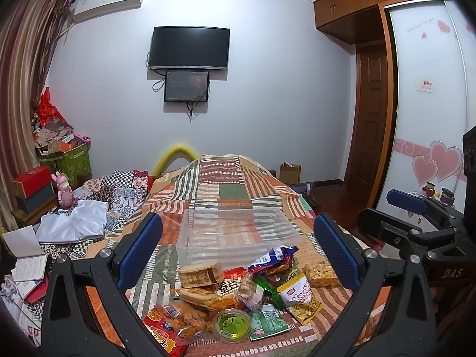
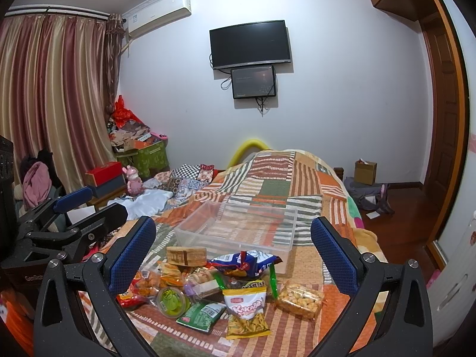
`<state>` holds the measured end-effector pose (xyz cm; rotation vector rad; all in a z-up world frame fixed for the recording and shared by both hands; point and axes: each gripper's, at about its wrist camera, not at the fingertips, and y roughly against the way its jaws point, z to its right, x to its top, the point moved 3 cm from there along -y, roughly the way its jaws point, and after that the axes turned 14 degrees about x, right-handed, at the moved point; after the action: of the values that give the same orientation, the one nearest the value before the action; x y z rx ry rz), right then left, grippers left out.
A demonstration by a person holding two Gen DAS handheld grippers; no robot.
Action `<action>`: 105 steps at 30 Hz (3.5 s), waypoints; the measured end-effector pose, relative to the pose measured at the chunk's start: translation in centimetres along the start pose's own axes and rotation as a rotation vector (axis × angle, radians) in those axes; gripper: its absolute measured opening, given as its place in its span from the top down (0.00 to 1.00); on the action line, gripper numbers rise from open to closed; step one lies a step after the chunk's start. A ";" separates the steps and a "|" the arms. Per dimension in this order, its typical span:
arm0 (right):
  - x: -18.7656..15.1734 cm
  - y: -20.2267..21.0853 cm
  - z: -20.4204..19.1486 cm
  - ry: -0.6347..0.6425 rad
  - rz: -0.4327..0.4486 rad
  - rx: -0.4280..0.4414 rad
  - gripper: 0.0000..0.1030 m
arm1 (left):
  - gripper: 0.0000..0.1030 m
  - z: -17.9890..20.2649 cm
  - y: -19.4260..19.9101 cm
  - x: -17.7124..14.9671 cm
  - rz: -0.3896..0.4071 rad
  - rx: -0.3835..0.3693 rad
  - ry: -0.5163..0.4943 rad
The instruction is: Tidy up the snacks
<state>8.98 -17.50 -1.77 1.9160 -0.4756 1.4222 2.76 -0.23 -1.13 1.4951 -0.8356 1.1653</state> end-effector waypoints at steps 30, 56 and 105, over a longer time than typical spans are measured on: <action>-3.9 -4.8 3.4 -0.078 -0.156 -0.014 0.00 | 0.00 -0.9 -7.3 -4.2 -0.178 0.011 -0.009; -7.9 -14.0 7.1 -0.296 -0.372 0.077 0.02 | 0.12 -2.8 -20.9 -11.7 -0.613 -0.003 0.108; -5.1 -10.3 6.8 -0.309 -0.231 0.134 0.60 | 0.19 -1.8 -15.8 -7.0 -0.507 -0.041 0.134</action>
<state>18.70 -15.79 -10.81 2.2314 -0.2926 1.0382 14.92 4.82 -12.49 1.4640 -0.3528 0.8490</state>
